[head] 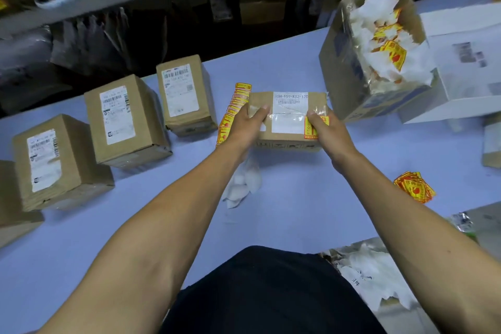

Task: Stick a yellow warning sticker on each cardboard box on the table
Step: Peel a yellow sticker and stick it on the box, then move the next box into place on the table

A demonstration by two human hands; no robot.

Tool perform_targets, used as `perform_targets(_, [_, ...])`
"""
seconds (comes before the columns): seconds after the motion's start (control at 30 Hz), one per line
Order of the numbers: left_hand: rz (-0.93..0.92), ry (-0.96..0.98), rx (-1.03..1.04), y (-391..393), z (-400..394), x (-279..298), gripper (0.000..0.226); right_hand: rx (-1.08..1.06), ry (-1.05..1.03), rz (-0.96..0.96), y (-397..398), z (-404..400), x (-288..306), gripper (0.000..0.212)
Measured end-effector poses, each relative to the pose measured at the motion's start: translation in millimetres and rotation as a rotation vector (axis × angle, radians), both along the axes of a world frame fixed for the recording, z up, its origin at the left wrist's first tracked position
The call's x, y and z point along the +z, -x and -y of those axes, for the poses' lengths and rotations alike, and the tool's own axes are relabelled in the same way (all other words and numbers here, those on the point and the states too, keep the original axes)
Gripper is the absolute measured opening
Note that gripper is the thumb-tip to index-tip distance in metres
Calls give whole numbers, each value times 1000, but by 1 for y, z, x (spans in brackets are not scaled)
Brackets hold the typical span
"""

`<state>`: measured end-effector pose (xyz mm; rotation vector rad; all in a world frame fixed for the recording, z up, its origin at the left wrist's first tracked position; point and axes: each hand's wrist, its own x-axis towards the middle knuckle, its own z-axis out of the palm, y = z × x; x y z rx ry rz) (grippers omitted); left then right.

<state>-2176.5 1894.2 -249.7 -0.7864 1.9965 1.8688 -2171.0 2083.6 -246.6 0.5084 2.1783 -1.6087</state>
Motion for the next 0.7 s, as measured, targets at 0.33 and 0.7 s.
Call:
perform_targets(0.33, [32,74,-23,20,-9,-15,33,30,-17,43,27,-9,-20,29])
perform_targets(0.7, [-68,411,-182,9,24,12,55,82,-391,-205,24,8,16,55])
